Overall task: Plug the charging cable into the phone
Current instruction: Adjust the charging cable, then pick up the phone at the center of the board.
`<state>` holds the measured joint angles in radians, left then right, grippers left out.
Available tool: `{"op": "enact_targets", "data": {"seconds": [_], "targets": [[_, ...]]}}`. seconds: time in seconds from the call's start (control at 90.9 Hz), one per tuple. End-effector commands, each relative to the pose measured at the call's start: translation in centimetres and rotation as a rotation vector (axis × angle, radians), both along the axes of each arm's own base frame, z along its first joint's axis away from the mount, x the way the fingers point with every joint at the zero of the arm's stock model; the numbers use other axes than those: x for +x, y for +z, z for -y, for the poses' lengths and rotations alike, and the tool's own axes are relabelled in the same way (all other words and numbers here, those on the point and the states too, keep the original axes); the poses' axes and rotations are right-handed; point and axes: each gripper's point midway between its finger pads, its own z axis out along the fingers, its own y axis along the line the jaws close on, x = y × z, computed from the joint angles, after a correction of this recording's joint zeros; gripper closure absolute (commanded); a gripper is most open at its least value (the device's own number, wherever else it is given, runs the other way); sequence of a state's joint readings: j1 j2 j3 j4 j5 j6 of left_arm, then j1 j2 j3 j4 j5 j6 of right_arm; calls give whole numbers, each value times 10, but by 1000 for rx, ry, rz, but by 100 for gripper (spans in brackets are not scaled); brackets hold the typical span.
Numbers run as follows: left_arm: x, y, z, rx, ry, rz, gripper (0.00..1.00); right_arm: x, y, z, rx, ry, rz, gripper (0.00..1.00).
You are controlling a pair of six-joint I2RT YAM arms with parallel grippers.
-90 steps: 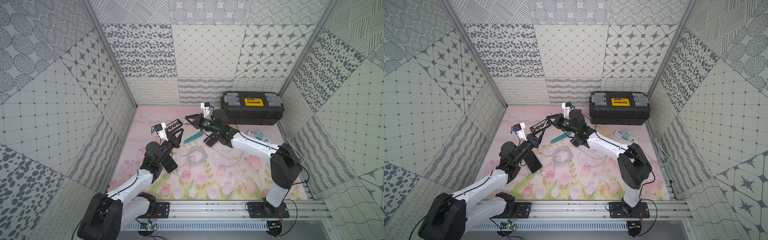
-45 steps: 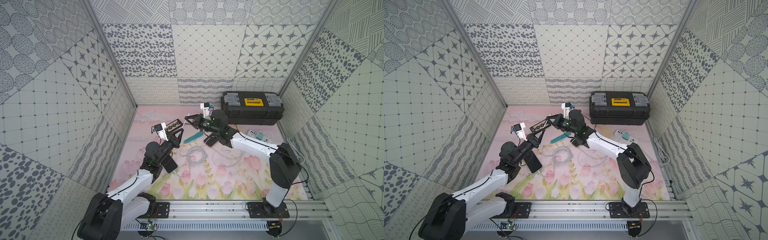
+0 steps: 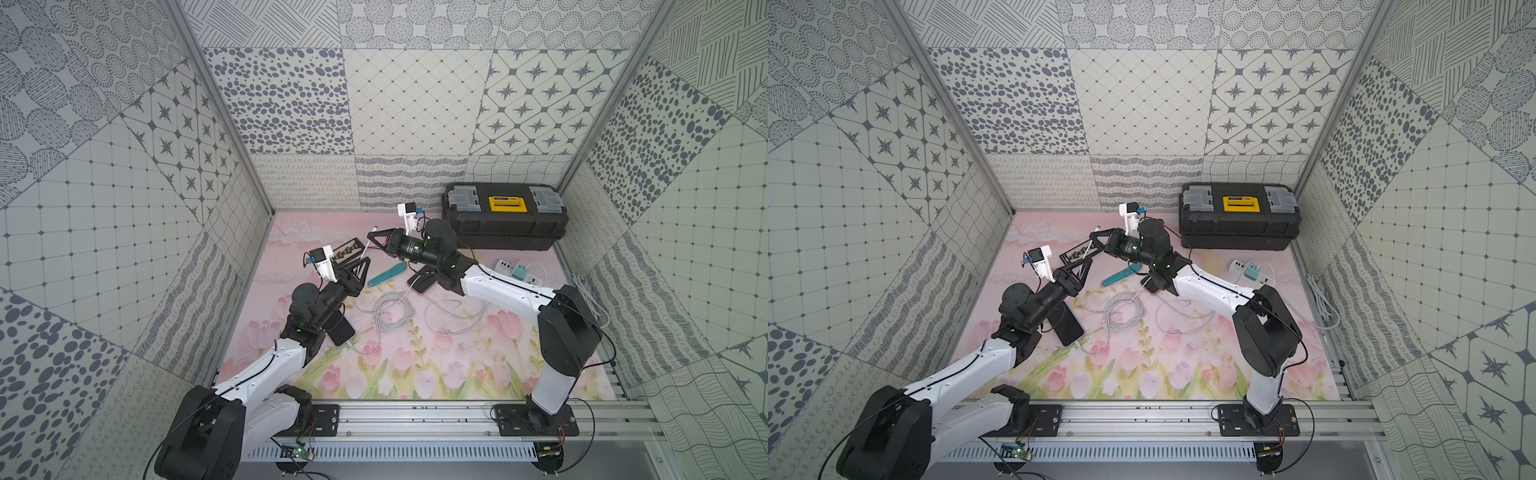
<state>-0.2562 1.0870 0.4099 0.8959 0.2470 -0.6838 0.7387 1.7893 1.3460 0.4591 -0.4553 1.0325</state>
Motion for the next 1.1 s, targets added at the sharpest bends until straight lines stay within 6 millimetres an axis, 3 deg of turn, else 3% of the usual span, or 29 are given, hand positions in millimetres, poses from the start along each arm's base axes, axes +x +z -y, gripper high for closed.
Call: {"op": "enact_targets", "data": {"seconds": [0.0, 0.121, 0.264, 0.385, 0.451, 0.561, 0.693, 0.792, 0.902, 0.935, 0.99, 1.089], "targets": [[-9, 0, 11, 31, -68, -8, 29, -15, 20, -2, 54, 122, 252, 100], [-19, -11, 7, 60, -73, -95, 13, -14, 11, 10, 52, 181, 296, 100], [-37, -21, -4, 140, -66, -267, 10, -15, -5, 30, 3, 193, 328, 100], [-50, -25, -36, 217, 67, -430, 1, -16, -23, 48, -49, 182, 326, 100], [-53, -20, -49, 248, 104, -493, 1, -15, -33, 61, -72, 154, 297, 100], [-45, -17, -49, 284, 70, -641, 2, -18, -53, 88, -110, 92, 239, 100], [-15, -14, -25, 306, -84, -791, 13, -34, -74, 125, -193, 12, 180, 100], [11, -16, -5, 354, -178, -794, 13, -52, -87, 150, -254, -32, 147, 100], [42, -42, 17, 479, -250, -875, 13, -69, -97, 169, -316, -61, 123, 100], [46, -58, 26, 527, -275, -913, 14, -75, -96, 173, -324, -63, 124, 100], [57, -67, 45, 592, -307, -916, 16, -83, -95, 179, -336, -73, 127, 100], [71, -101, 81, 671, -367, -948, 16, -95, -90, 190, -347, -88, 132, 100]]}}
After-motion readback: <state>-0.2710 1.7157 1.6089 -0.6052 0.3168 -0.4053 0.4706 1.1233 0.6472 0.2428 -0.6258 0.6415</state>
